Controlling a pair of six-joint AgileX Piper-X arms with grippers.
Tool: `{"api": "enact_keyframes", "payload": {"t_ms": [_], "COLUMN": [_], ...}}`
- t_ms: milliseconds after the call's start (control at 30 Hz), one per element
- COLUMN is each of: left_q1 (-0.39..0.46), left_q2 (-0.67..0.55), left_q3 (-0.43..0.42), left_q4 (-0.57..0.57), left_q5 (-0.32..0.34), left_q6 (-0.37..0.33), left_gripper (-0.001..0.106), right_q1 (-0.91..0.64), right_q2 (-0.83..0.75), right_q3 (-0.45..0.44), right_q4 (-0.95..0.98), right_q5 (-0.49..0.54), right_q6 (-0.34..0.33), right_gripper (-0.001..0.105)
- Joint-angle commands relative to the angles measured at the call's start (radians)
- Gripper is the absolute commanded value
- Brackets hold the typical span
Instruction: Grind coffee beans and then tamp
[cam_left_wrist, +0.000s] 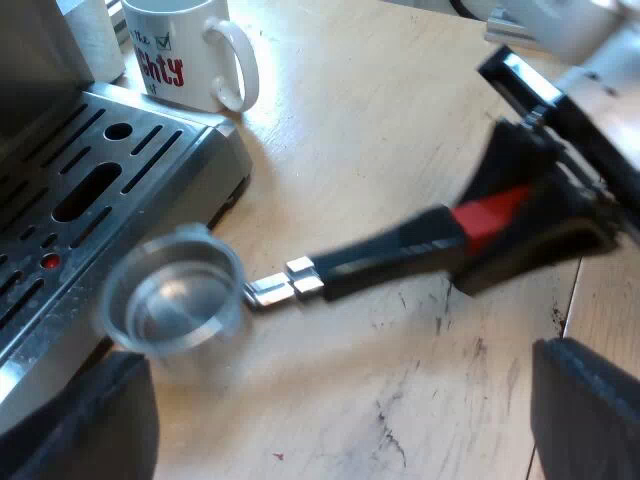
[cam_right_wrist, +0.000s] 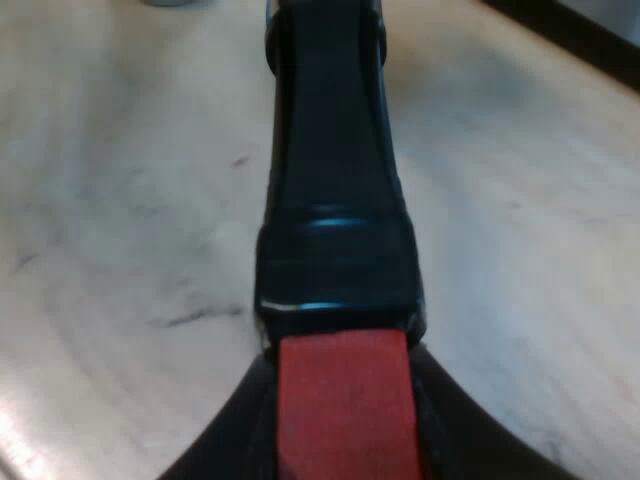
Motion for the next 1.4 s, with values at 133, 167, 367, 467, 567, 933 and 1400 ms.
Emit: {"api": "enact_keyframes", "payload": {"t_ms": [133,167,367,467,567,933,1400], "left_q1": [-0.003,-0.003,-0.003,-0.003,-0.003,-0.003,-0.003], "left_q2": [-0.007,-0.007,-0.007,-0.007,-0.007,-0.007,-0.007], "left_q3": [-0.006,-0.006,-0.006,-0.006,-0.006,-0.006,-0.006], "left_q4": [0.004,0.004,0.004,0.004,0.004,0.004,0.004], "left_q5": [0.006,0.006,0.006,0.006,0.006,0.006,0.006], "left_q6": [-0.003,-0.003,-0.003,-0.003,-0.003,-0.003,-0.003], "left_gripper": [0.076,0.076,0.076,0.076,0.076,0.076,0.076], "right_q1": [-0.098,-0.103,-0.109,-0.109,-0.109,-0.109,-0.109], "right_q2": [-0.014,-0.014,0.033,0.08,0.119,0.24,0.254], "right_q3": [-0.011,-0.011,-0.011,-0.011,-0.011,-0.011,-0.014], "right_q4": [-0.044,-0.046,-0.072,-0.135,-0.181,-0.233,-0.243], "right_q5": [-0.102,-0.108,-0.113,-0.115,-0.115,-0.159,-0.158], "right_q6": [-0.134,-0.163,-0.168,-0.168,-0.168,-0.127,-0.089], "right_gripper": [0.0,0.0,0.0,0.0,0.0,0.0,0.0]}}
